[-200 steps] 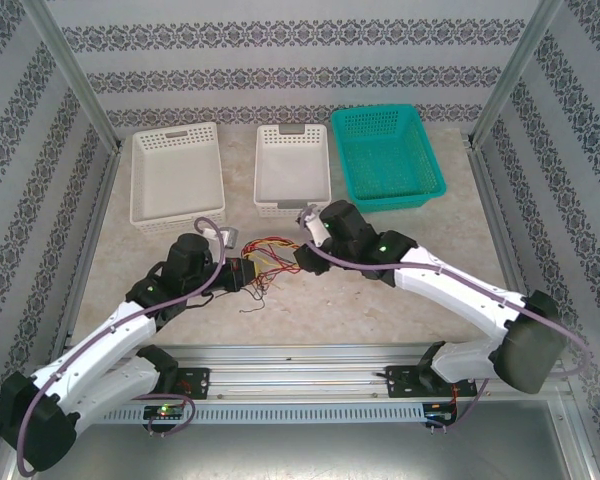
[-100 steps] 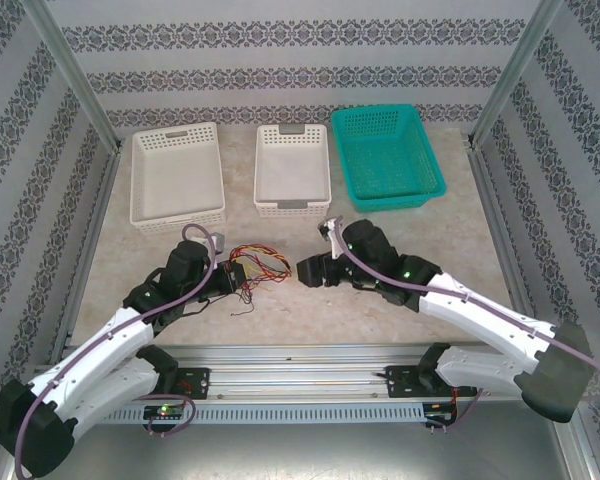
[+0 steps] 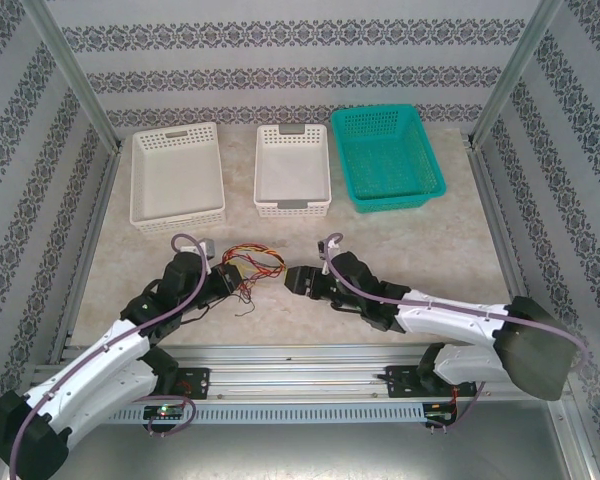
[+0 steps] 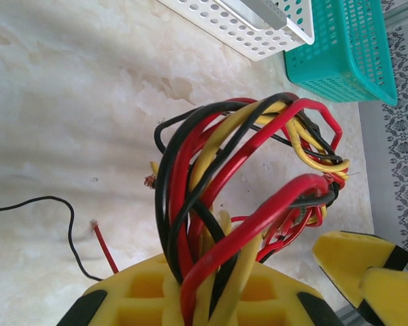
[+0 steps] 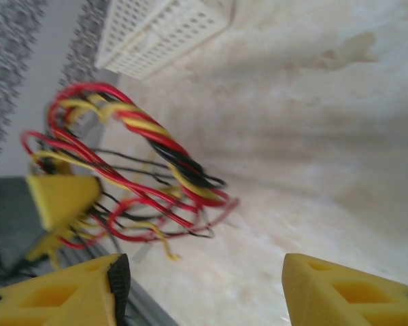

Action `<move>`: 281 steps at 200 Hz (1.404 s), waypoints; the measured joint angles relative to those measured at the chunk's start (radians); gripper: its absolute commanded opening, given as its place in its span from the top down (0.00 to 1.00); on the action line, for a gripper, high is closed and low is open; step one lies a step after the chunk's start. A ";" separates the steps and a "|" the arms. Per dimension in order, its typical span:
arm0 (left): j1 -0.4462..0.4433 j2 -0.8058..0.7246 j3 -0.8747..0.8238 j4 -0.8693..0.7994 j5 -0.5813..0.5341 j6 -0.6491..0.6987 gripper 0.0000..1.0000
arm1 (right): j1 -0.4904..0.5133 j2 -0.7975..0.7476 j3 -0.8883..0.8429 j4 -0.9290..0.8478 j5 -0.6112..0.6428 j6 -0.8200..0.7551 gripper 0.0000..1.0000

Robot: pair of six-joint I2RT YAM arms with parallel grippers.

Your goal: Untangle the cables

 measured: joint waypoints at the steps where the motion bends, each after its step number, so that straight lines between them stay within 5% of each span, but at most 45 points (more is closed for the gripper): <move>1: -0.001 -0.001 -0.002 0.000 0.000 -0.002 1.00 | 0.002 0.004 0.000 0.009 0.000 0.004 0.38; 158: -0.140 -0.014 -0.089 0.202 -0.097 -0.116 1.00 | 0.110 0.181 0.020 0.315 0.305 0.183 0.43; 181: -0.158 -0.010 -0.092 0.227 -0.116 -0.124 1.00 | 0.109 0.238 0.020 0.372 0.304 0.209 0.50; 235: -0.169 -0.002 -0.096 0.261 -0.138 -0.135 1.00 | 0.109 0.270 0.006 0.433 0.333 0.259 0.87; 262: -0.176 0.000 -0.096 0.279 -0.103 -0.135 1.00 | 0.114 0.140 -0.003 0.309 0.360 0.213 1.00; 281: -0.187 0.000 -0.093 0.296 -0.064 -0.131 1.00 | 0.119 0.024 0.027 0.129 0.374 0.141 1.00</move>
